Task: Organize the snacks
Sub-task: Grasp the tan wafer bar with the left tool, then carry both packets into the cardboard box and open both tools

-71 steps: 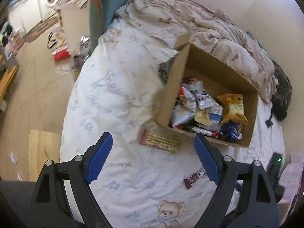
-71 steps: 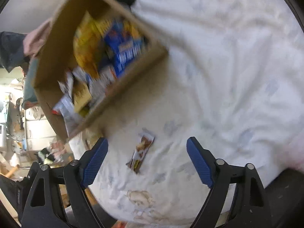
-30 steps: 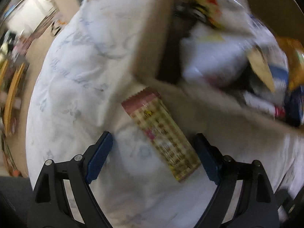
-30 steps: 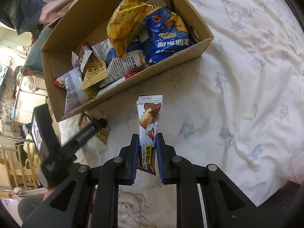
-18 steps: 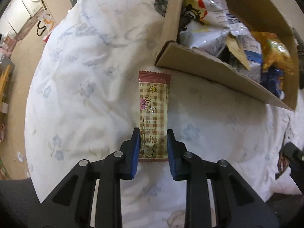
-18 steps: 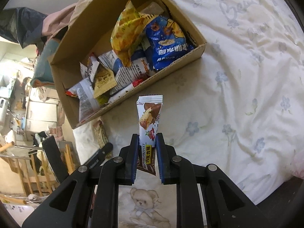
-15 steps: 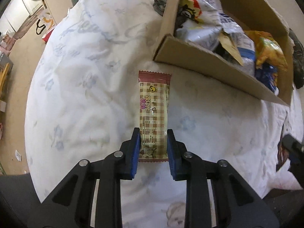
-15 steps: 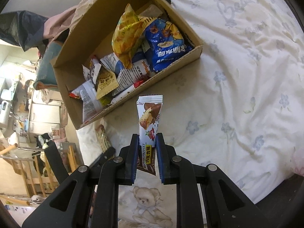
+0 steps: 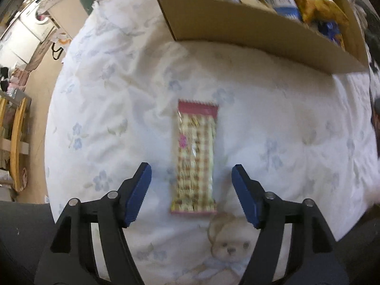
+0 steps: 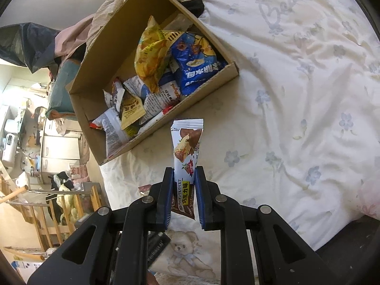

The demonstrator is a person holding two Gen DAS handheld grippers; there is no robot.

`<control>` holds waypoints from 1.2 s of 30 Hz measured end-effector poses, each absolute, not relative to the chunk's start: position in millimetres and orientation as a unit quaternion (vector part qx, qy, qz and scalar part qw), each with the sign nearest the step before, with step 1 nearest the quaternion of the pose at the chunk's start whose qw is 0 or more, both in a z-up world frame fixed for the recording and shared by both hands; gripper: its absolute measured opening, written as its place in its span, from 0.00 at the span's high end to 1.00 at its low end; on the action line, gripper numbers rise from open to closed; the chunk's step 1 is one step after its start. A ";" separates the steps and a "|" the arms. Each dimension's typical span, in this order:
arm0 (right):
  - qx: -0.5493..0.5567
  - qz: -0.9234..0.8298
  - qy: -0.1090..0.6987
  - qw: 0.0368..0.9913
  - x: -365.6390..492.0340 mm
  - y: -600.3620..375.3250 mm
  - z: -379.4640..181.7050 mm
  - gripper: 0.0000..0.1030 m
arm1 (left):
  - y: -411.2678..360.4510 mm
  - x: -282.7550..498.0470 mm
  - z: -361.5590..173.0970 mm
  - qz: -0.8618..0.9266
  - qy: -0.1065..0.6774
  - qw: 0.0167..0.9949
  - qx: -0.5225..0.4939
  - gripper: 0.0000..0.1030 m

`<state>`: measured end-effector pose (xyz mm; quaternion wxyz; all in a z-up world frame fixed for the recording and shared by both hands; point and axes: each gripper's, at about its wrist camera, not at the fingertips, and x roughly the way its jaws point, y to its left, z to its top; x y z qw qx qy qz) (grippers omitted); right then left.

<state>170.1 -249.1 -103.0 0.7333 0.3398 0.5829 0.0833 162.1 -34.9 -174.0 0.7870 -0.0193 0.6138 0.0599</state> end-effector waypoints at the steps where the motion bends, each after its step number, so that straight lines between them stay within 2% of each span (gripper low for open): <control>1: 0.337 0.081 0.585 0.733 169.7 -249.6 -104.6 0.82 | -33.8 167.0 -175.4 0.064 0.614 0.787 -0.019 0.35; 4: 0.333 0.071 0.591 0.731 170.2 -250.6 -108.6 0.82 | -25.9 177.6 -177.5 0.063 0.616 0.785 -0.035 0.38; 5: 0.333 0.070 0.592 0.731 170.2 -250.6 -108.9 0.82 | -25.2 177.9 -179.0 0.060 0.616 0.785 -0.040 0.56; 7: 0.329 0.067 0.590 0.734 169.0 -251.2 -107.3 0.82 | -16.1 173.1 -175.3 0.050 0.614 0.787 -0.042 0.79; 15: 0.301 0.074 0.584 0.750 165.3 -243.0 -95.9 0.82 | -28.5 164.0 -156.9 0.023 0.605 0.795 -0.037 0.79; 27: 0.283 0.096 0.566 0.769 162.1 -230.0 -79.7 0.82 | -24.0 120.7 -92.4 0.042 0.522 0.852 -0.021 0.79; 36: 0.281 0.121 0.511 0.804 174.9 -238.8 -43.1 0.82 | 2.1 140.1 -31.8 0.041 0.456 0.888 -0.043 0.79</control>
